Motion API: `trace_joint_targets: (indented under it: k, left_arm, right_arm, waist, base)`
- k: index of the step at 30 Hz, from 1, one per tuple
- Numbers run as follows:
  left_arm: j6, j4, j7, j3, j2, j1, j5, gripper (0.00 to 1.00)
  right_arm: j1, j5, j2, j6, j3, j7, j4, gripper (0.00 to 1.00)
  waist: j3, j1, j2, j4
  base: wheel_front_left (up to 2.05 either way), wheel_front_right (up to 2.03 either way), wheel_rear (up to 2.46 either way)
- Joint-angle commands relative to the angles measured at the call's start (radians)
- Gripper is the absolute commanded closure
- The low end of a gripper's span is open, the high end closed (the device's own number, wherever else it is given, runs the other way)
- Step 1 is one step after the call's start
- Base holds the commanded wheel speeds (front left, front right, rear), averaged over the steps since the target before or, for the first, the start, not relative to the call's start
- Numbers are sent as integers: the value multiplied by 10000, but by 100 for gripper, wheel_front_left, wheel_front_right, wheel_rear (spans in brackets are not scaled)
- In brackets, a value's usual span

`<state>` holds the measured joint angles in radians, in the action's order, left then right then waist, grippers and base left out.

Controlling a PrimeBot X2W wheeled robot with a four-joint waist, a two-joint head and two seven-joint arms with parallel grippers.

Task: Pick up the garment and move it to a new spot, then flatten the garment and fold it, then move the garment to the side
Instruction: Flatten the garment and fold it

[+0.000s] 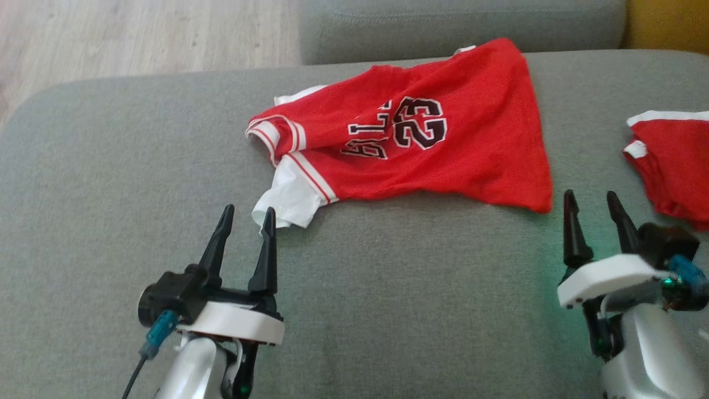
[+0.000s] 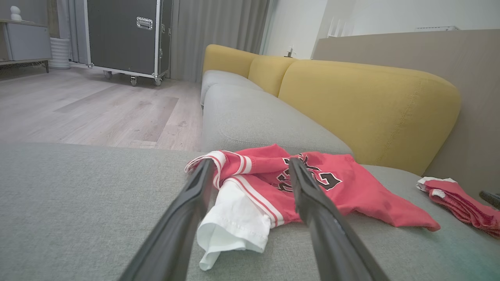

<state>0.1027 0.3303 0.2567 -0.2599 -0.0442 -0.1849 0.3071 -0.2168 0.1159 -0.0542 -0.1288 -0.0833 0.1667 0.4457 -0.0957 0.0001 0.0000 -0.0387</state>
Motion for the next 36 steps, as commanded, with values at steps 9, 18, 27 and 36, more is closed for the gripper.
trace_joint_targets:
  k: [9,18,27,36]
  left_arm:
    - [-11,-209,51,-214,-60,-832,65,0]
    - [-65,-86,51,-328,-60,-972,24,0]
    - [-95,-17,51,-155,-60,-724,10,0]
    - [-77,6,51,-6,-60,-497,-46,0]
  right_arm:
    - [-1922,361,36,-19,-568,-1424,2395,0]
    - [-2667,195,38,-19,-705,-1523,4199,100]
    - [-2436,-865,-498,-19,-1988,-695,4272,100]
    - [-2004,-2029,-445,-19,-3257,-780,3856,0]
  waist:
    - [-590,-1,0,-709]
    - [-671,-1,0,-1066]
    - [-191,-1,0,-732]
    - [285,-1,0,-234]
  base:
    - [0,0,0]
    - [0,0,0]
    - [0,0,0]
    - [0,0,0]
